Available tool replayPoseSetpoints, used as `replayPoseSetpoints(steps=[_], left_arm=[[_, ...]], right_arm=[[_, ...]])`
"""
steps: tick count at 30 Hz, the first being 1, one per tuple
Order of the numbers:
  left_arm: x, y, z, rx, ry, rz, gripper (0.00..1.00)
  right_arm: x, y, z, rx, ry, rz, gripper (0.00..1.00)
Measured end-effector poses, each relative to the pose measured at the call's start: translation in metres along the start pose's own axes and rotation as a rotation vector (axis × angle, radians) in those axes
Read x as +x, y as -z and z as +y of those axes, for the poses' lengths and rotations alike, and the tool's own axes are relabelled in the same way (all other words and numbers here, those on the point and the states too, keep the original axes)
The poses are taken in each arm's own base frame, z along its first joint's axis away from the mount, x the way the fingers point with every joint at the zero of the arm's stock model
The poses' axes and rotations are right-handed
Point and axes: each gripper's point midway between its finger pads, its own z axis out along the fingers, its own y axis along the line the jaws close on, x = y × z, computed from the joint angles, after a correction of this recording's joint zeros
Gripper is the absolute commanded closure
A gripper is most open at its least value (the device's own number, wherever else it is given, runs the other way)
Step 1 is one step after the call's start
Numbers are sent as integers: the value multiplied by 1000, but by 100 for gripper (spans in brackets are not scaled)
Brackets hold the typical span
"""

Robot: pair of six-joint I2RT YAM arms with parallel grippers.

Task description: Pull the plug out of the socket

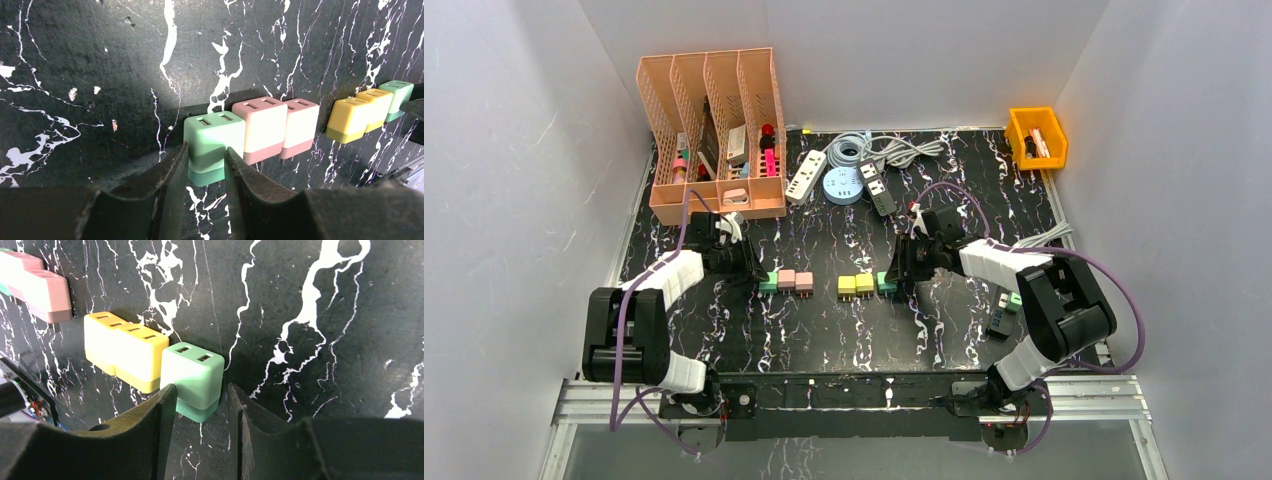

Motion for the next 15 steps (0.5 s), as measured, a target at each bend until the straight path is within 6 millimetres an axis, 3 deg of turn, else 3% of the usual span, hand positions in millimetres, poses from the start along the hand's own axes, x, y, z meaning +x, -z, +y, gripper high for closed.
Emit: replayPoseSetpoints(steps=[15], left_arm=[[3, -2, -5, 28, 46, 21, 70]], right_arm=[[-2, -7, 9, -61, -6, 1, 54]])
